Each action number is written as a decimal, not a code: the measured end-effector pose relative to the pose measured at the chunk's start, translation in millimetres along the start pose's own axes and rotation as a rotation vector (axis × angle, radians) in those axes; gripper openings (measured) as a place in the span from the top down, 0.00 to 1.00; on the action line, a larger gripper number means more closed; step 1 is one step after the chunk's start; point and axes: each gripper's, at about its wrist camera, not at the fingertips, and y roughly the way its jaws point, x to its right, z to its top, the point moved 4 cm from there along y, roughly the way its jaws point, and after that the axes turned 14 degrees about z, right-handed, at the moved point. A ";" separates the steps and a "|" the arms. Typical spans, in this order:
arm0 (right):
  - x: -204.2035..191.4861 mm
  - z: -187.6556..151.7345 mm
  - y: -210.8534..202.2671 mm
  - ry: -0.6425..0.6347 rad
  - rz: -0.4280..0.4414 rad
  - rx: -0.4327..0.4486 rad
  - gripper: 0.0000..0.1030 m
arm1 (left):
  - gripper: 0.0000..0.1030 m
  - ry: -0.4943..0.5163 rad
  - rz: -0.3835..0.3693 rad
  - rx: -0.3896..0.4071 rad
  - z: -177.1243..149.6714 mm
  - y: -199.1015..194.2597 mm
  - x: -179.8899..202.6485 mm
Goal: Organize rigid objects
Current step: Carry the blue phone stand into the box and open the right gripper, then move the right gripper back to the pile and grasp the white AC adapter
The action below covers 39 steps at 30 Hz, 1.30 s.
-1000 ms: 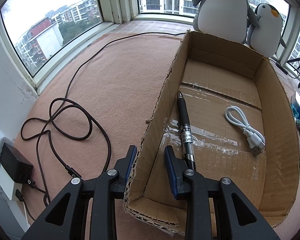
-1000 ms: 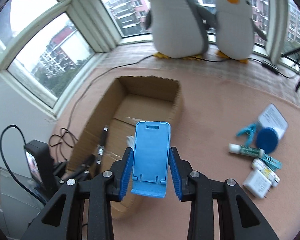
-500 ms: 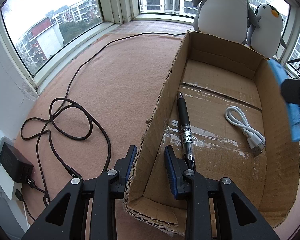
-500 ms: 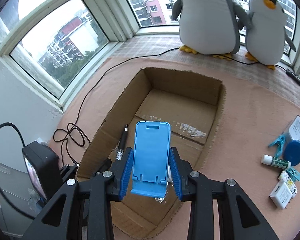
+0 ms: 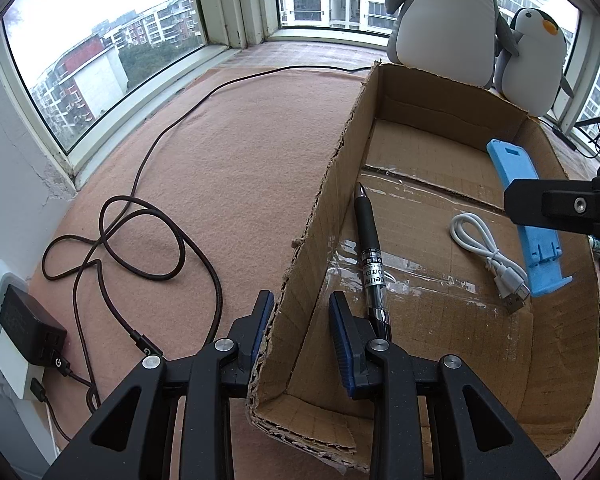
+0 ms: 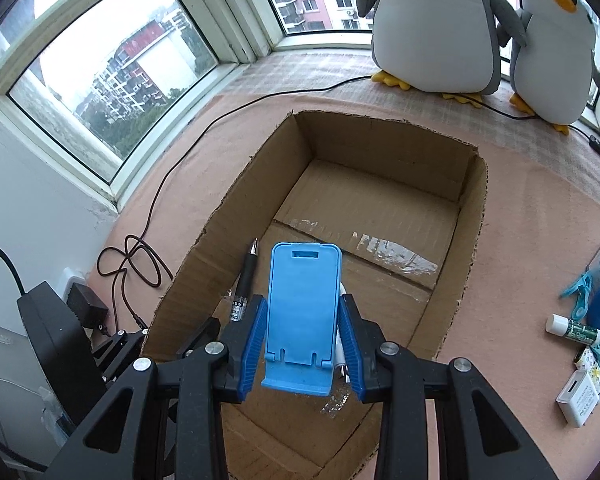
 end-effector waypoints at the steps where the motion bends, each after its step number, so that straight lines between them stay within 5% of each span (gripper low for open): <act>1: 0.0 -0.2 0.5 -0.001 0.001 -0.002 0.68 | 0.70 0.000 -0.001 0.000 -0.1 0.2 -0.5; 19: 4.1 -4.6 -5.2 0.005 0.001 0.006 0.57 | 0.70 -0.002 -0.002 -0.001 0.4 -0.2 -1.9; 29: 24.8 -27.0 -53.3 0.031 0.023 0.075 0.53 | 0.70 0.006 0.008 0.008 -0.1 0.3 -2.1; 39: 98.5 -72.0 -125.1 0.068 -0.022 0.176 0.52 | 0.70 0.013 0.015 0.011 -1.2 -1.3 -0.6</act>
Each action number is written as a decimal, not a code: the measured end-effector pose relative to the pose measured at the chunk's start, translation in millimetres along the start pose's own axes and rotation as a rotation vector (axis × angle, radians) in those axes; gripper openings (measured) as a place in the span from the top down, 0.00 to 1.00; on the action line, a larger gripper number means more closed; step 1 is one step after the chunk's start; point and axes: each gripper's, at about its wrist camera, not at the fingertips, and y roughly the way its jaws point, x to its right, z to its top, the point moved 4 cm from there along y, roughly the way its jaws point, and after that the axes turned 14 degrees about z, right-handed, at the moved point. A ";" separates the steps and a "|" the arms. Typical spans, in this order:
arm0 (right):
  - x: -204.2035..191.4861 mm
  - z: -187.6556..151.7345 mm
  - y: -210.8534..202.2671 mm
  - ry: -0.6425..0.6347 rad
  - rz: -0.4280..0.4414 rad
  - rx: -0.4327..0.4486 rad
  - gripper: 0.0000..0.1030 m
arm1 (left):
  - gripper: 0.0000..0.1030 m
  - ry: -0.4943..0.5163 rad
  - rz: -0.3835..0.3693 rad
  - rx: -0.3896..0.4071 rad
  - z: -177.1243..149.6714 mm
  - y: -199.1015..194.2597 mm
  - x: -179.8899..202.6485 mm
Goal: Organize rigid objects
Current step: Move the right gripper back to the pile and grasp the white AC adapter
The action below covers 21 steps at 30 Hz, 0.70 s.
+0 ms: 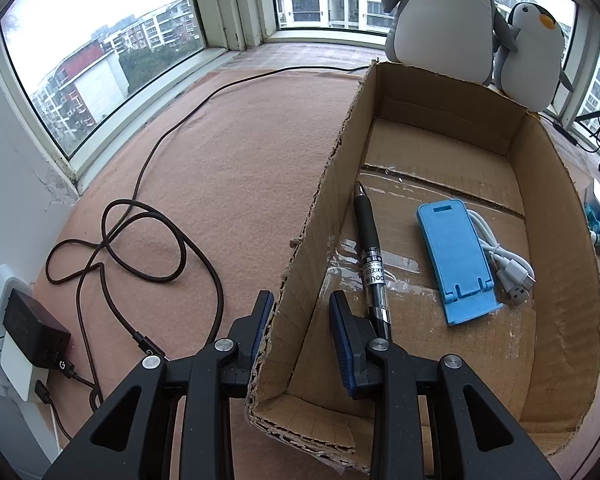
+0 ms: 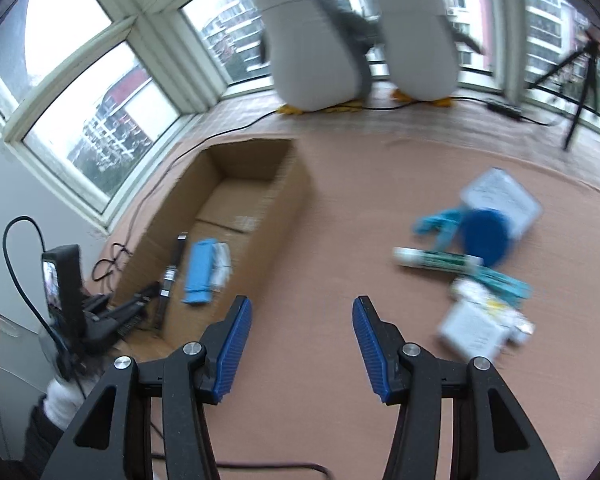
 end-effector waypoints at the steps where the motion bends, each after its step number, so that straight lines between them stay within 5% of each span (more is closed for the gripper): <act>1: 11.1 -2.9 -5.7 0.006 -0.014 0.001 0.52 | 0.70 0.000 0.001 0.001 -0.1 0.0 0.1; 8: 64.3 -14.0 -18.5 -0.070 -0.161 -0.069 0.52 | 0.70 0.009 0.009 0.001 -0.3 -0.3 1.6; 21: 95.7 -9.4 -4.2 -0.088 -0.158 -0.151 0.52 | 0.69 0.013 0.016 -0.001 -0.1 0.4 1.4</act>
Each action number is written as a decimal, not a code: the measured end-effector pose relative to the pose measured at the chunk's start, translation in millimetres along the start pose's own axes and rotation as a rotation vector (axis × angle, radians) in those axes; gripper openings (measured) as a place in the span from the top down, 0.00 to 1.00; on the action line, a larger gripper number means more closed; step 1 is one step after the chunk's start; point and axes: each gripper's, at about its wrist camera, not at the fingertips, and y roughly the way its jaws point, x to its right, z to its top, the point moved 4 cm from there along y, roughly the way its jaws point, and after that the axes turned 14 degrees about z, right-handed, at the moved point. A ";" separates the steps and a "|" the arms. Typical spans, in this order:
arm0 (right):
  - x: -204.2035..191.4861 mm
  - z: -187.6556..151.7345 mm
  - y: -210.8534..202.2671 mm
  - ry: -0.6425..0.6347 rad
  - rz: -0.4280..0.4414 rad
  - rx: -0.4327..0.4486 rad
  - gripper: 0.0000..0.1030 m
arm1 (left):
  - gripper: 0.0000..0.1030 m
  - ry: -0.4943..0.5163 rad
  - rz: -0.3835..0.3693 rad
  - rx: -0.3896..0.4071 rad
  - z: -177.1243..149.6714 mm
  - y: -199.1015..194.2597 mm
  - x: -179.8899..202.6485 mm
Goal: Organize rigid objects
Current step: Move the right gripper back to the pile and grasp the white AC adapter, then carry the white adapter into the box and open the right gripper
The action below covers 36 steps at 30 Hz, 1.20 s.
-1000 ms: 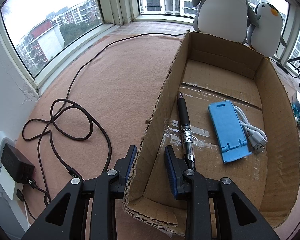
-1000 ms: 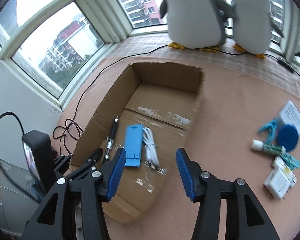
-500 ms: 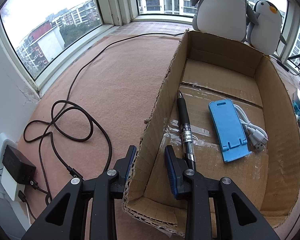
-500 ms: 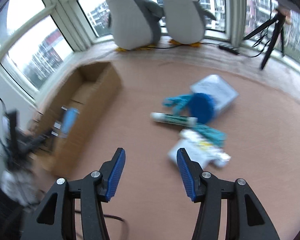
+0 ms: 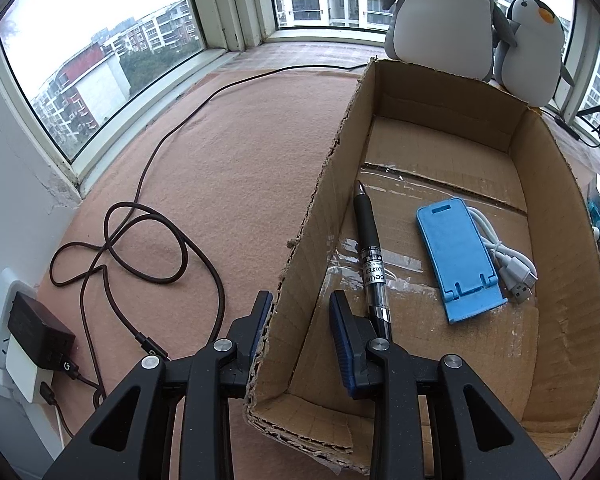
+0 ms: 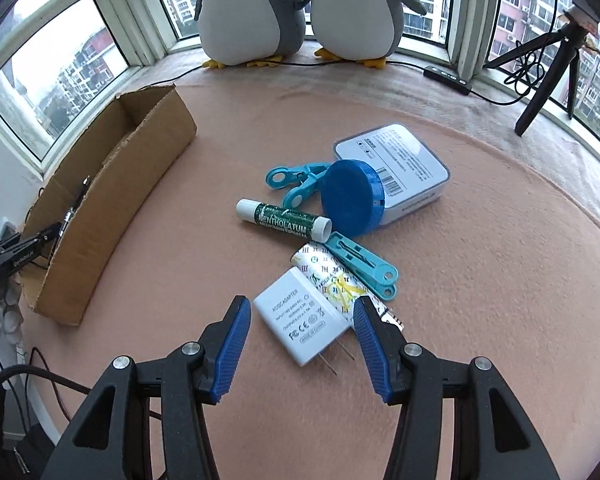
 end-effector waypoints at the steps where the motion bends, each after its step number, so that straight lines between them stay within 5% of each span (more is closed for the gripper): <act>1: 0.7 1.0 0.8 0.004 0.004 -0.003 0.52 | 0.69 0.000 0.000 0.000 0.0 0.0 0.0; 11: -8.1 -4.6 9.7 0.001 0.048 -0.069 0.52 | 0.69 0.000 0.000 0.001 0.3 0.0 0.1; 19: -18.7 -11.4 25.3 -0.020 -0.006 -0.114 0.52 | 0.69 0.000 -0.002 0.002 0.1 0.4 -1.7; 22: -19.4 -10.8 30.2 -0.024 -0.032 -0.125 0.60 | 0.70 -0.001 -0.002 0.002 -0.1 0.2 -1.6; 25: -18.8 -9.8 31.3 -0.029 -0.064 -0.128 0.69 | 0.70 -0.003 -0.002 0.003 -0.4 0.2 -2.2; 36: -31.2 -5.2 18.3 0.007 -0.015 -0.062 0.69 | 0.70 -0.004 -0.002 0.003 -0.4 0.1 -2.2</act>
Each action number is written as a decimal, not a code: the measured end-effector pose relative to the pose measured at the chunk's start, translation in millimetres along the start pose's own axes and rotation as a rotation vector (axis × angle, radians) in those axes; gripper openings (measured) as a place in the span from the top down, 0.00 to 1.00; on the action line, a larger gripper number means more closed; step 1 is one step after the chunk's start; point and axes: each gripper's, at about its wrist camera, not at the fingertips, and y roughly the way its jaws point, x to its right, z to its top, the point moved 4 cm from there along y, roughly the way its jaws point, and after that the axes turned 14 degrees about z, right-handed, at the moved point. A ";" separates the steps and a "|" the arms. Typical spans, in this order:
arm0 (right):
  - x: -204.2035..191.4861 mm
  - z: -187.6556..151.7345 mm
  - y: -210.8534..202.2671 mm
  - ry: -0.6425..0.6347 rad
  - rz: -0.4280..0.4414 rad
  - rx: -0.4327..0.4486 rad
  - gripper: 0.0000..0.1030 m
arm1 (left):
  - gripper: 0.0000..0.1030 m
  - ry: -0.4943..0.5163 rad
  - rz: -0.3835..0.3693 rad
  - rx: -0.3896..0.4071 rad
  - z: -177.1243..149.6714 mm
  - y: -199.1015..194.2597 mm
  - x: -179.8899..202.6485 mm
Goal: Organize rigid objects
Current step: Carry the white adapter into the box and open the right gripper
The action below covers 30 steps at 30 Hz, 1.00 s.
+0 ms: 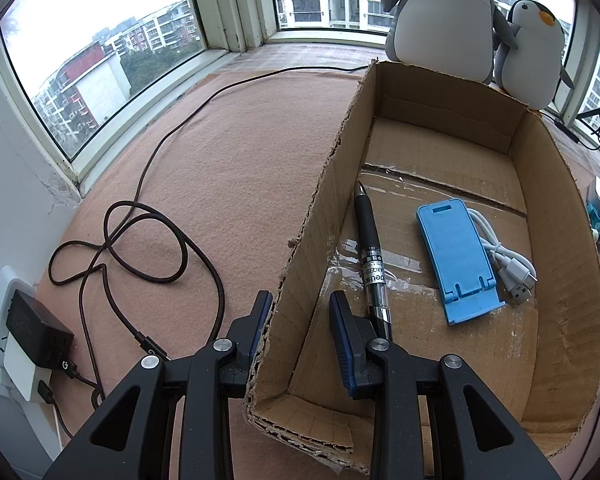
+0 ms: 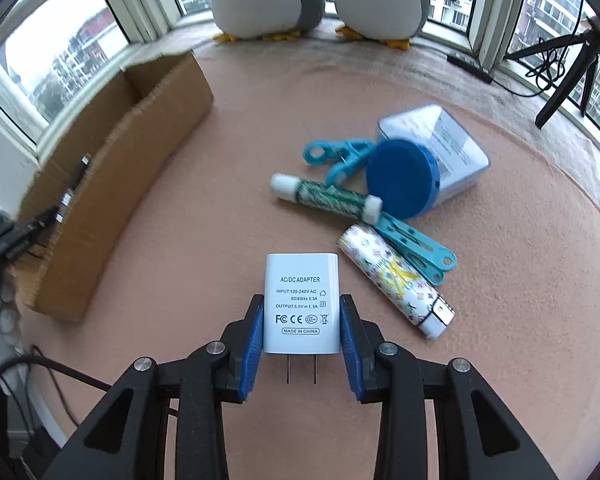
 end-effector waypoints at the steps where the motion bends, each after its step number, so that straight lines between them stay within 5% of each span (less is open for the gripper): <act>1: -3.9 2.6 -3.0 -0.002 0.008 0.012 0.69 | 0.70 0.000 -0.001 0.000 -0.1 -0.1 0.0; 13: -79.5 50.7 -28.4 -0.094 0.125 0.148 0.69 | 0.70 0.000 -0.001 0.000 -0.3 0.0 0.0; 30: -157.4 103.5 3.4 -0.195 0.179 0.171 0.69 | 0.70 -0.001 -0.001 0.000 -0.3 0.0 -0.2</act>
